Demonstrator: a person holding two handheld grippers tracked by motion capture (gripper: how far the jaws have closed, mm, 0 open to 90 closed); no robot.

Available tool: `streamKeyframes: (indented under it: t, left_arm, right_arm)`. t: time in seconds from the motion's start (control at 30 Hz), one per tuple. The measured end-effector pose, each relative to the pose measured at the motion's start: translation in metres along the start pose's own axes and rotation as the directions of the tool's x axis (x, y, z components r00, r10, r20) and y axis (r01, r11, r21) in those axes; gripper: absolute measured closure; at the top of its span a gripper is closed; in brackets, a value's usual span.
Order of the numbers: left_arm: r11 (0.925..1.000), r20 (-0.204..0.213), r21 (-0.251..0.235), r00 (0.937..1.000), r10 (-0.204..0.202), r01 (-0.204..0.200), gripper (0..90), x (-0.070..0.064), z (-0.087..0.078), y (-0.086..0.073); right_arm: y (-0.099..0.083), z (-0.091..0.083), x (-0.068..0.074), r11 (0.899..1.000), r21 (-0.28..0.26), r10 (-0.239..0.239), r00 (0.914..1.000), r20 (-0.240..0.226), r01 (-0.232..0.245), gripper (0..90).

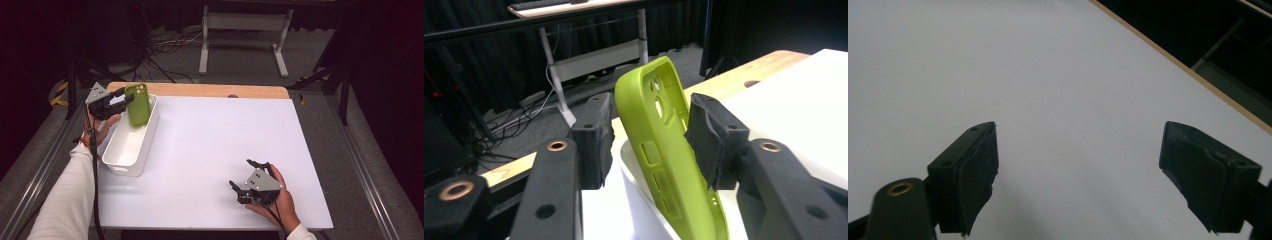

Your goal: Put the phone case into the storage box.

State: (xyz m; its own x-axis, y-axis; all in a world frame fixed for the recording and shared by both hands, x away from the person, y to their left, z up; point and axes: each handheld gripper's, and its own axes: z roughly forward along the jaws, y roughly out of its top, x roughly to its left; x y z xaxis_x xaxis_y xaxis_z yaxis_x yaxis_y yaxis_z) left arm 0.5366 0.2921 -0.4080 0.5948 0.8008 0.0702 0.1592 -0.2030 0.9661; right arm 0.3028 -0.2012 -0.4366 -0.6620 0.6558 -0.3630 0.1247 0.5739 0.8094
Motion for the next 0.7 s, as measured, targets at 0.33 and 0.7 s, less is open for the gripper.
streamKeyframes:
  t: [0.33, 0.7]
  left_arm:
    - [0.9992, -0.008, 0.030, 0.9996, -0.027, 0.027, 51.1, 0.002, -0.010, 0.001]
    - [0.9953, -0.051, 0.095, 0.9985, 0.022, -0.018, 75.6, -0.003, -0.006, 0.002]
  right_arm:
    - [0.000, -0.001, 0.000, 1.000, -0.003, -0.004, 1.0000, -0.009, 0.004, 17.2]
    - [0.001, -0.001, 0.001, 1.000, 0.001, -0.005, 0.9999, -0.013, 0.005, 17.6]
